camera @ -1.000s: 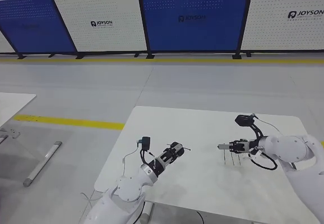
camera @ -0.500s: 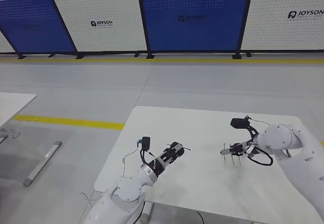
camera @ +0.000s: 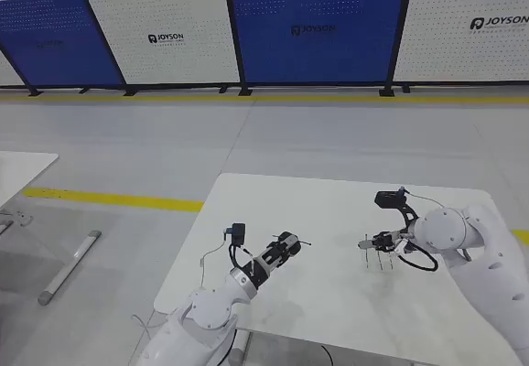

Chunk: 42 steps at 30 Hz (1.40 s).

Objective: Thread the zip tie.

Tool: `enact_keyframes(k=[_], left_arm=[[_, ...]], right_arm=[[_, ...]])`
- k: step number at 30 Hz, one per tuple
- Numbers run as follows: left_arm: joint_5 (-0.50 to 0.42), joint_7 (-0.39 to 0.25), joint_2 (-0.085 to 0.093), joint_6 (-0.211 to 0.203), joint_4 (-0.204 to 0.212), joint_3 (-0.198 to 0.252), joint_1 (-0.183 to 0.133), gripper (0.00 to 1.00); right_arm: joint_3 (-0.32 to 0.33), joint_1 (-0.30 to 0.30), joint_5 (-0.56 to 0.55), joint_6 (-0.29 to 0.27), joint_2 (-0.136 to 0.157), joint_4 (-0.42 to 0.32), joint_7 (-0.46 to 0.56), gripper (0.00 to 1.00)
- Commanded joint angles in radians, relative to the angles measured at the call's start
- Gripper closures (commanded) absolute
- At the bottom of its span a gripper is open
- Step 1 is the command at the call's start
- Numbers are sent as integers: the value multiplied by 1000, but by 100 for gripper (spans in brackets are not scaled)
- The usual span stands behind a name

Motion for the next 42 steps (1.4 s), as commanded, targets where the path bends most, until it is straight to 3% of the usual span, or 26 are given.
enact_keyframes(k=[1,4,8,12,23,27,28,31,32,33,36,42], left_arm=[[0,0,0,0,0,0,0,100],[0,0,0,0,0,0,0,100],[0,0,0,0,0,0,0,100],[0,0,0,0,0,0,0,100],[0,0,0,0,0,0,0,100],[0,0,0,0,0,0,0,100],[0,0,0,0,0,0,0,100],[0,0,0,0,0,0,0,100],[0,0,0,0,0,0,0,100],[0,0,0,0,0,0,0,100],[0,0,0,0,0,0,0,100],[0,0,0,0,0,0,0,100]], right_arm=[[-1,0,-19,18,0,-23,8,0],[-9,5,-34,34,-3,-31,19,0],[-44,32,-27,28,-19,26,37,0],[-77,66,16,-26,-41,93,57,0],[-78,53,19,-45,-42,93,27,0],[-78,47,-6,-16,-43,90,9,0],[-76,46,-8,-5,-44,88,4,15],[-74,48,-12,21,-47,92,-3,20],[-73,50,-10,23,-49,95,-3,31],[-71,52,-5,24,-50,101,-1,50],[-66,59,6,24,-53,118,1,56],[-79,81,3,52,-65,170,33,55]])
